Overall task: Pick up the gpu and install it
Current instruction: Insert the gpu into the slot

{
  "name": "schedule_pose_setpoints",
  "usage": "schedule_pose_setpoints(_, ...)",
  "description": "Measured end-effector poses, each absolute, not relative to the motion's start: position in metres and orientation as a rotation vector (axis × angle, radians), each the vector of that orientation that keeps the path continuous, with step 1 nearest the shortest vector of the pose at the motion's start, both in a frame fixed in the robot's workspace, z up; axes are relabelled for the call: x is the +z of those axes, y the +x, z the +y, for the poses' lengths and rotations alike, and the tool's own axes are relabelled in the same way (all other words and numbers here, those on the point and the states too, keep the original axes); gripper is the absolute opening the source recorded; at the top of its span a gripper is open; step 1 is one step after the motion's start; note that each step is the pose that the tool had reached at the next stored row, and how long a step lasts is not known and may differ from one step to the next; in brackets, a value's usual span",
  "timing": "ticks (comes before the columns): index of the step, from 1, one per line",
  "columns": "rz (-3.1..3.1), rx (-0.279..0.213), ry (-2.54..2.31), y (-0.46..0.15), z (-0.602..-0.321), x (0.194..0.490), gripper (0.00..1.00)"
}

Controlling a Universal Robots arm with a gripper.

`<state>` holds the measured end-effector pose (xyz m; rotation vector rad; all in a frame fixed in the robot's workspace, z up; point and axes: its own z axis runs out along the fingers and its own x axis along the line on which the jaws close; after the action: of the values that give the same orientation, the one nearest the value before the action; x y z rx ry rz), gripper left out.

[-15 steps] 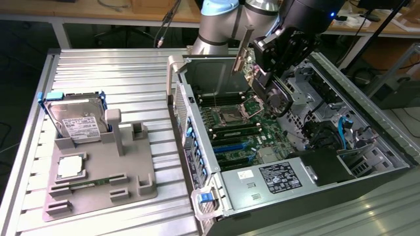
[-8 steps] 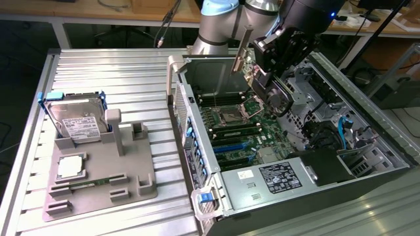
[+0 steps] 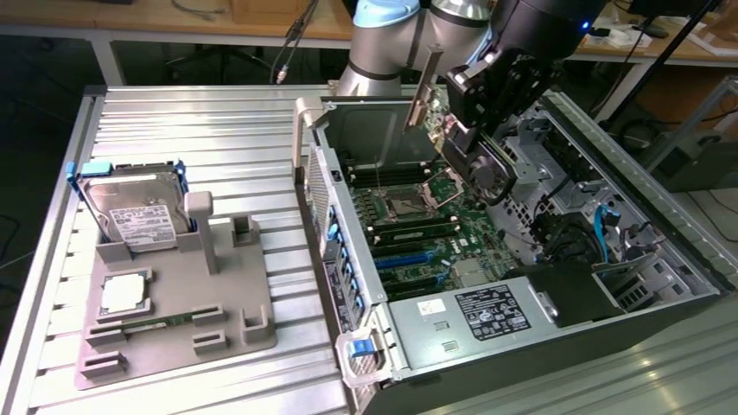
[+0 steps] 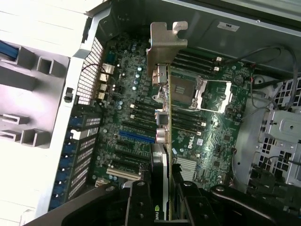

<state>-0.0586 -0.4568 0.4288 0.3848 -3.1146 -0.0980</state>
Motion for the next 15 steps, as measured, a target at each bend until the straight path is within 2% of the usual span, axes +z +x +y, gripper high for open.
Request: schedule_pose_setpoints(15,-3.104,-0.098,0.451,-0.0586,-0.4568,0.4288,0.27)
